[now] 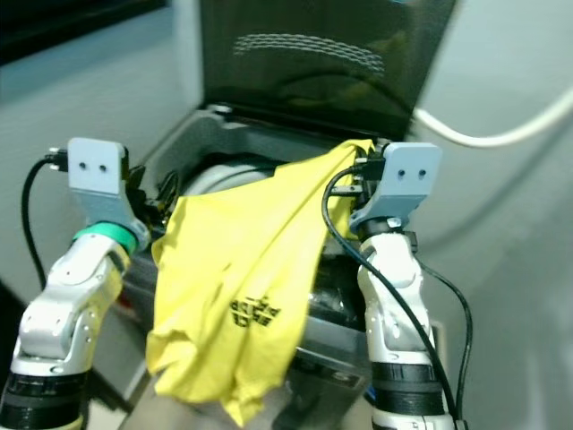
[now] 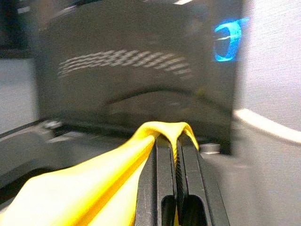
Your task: Clothes washing
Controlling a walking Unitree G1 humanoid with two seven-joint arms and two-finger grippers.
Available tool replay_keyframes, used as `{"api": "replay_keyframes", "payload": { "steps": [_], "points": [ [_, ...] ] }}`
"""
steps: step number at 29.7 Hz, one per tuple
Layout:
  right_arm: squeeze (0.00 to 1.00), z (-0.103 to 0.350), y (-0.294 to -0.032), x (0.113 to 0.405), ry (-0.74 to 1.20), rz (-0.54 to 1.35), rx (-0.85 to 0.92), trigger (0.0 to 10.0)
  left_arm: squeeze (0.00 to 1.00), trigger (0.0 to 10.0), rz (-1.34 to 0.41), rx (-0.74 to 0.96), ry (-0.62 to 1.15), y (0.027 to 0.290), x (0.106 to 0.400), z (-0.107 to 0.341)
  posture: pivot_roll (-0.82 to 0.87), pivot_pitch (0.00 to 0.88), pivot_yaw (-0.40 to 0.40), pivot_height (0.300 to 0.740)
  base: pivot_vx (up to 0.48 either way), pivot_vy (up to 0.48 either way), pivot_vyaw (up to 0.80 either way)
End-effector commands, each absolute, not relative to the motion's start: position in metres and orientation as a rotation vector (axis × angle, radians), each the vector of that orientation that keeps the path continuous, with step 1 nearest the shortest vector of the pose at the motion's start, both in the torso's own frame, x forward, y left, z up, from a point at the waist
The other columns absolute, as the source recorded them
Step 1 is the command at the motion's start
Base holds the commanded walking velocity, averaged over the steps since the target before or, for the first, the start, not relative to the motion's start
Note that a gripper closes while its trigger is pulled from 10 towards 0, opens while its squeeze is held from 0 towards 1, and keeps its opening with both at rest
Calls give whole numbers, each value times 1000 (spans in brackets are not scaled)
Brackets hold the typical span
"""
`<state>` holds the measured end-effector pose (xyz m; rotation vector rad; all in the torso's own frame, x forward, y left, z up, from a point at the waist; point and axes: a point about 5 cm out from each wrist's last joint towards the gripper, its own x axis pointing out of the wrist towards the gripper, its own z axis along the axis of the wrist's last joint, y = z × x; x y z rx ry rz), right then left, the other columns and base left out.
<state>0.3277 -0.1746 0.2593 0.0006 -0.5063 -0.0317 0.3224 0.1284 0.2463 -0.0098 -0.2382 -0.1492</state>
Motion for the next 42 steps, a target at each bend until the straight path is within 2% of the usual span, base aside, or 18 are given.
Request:
{"api": "replay_keyframes", "payload": {
  "steps": [1, 9, 11, 14, 16, 20, 23, 32, 42],
  "points": [
    [0, 265, -174, 326, -532, -36, 17, 10000, 0, 10000, -136, -8, -234, 133, 323, 246, 26, 0, 78, 740, 0, 0, -800],
    [0, 282, -166, 319, -628, 37, 88, 10000, 0, 10000, -136, -2, -236, 134, 323, 246, 29, 0, 85, 740, 0, 0, -800],
    [0, 294, -157, 314, -680, 109, 106, 10000, 0, 10000, -141, -1, -236, 133, 323, 246, 29, 0, 85, 740, 0, 0, -800],
    [0, 329, -118, 303, -801, 393, 93, 10000, 0, 10000, -174, -7, -267, 128, 321, 248, 24, 0, 91, 740, 0, 0, -267],
    [0, 329, -118, 303, -801, 393, 93, 10000, 0, 10000, -174, -7, -267, 128, 321, 248, 24, 0, 91, 740, 0, 0, 0],
    [0, 344, -95, 299, -845, 562, 65, 10000, 0, 10000, -189, -14, -328, 125, 316, 254, 31, 0, 82, 740, 0, 0, -200],
    [0, 349, -87, 297, -859, 621, 53, 10000, 0, 10000, -187, -25, -349, 124, 313, 256, 37, 0, 75, 740, 0, 0, -490],
    [0, 350, -84, 298, -844, 650, 58, 10000, 0, 10000, -170, -28, -332, 124, 310, 253, 46, 0, 60, 740, 0, 0, 0],
    [0, 339, -97, 307, -796, 571, 51, 10000, 0, 10000, -160, -38, -333, 128, 313, 253, 32, 0, 68, 740, 0, 480, 0]
  ]
}}
